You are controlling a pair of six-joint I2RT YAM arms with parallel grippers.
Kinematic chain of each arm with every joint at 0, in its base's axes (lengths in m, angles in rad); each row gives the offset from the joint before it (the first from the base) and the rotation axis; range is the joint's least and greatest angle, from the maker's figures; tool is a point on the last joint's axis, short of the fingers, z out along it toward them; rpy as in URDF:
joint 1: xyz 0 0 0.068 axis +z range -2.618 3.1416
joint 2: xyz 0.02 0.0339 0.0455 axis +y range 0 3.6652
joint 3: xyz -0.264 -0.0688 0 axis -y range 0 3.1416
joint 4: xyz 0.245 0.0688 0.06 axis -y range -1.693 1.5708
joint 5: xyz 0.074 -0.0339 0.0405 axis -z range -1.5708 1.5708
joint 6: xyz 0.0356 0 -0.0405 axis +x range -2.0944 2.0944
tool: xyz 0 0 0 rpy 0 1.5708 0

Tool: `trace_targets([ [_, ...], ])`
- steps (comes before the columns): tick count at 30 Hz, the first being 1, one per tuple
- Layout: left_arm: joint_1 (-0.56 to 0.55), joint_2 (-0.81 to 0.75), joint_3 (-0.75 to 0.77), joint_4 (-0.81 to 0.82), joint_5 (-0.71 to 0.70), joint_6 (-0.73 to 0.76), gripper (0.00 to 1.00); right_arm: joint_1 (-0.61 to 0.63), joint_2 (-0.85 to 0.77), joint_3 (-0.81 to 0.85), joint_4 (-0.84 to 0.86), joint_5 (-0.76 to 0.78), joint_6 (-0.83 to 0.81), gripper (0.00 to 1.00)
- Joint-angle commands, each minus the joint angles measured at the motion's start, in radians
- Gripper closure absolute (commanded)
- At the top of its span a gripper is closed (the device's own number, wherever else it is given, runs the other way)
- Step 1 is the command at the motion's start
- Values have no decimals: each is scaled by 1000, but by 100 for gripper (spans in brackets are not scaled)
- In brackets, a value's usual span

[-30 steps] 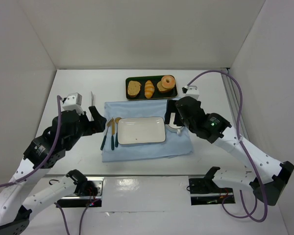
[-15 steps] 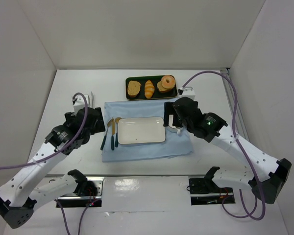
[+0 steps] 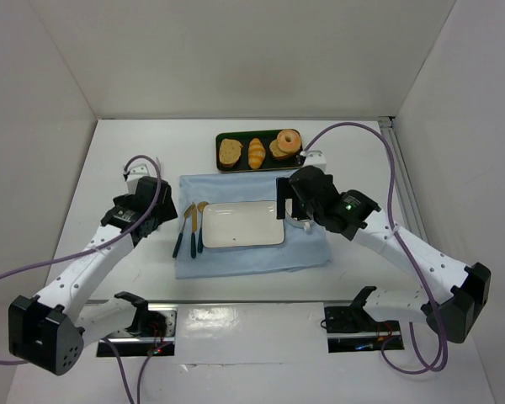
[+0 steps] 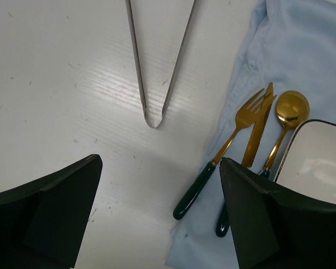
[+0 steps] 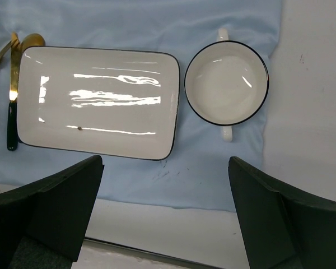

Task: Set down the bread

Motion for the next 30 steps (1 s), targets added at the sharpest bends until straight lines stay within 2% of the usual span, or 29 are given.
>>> trace_targets([
  [1, 63, 32, -28, 156, 104, 35, 0, 9, 6, 50, 52, -1, -8, 0],
  [11, 129, 93, -39, 240, 173, 63, 0, 9, 27, 61, 41, 18, -17, 0],
  [30, 159, 151, -90, 277, 224, 72, 0, 9, 38, 13, 86, -11, 1, 0],
])
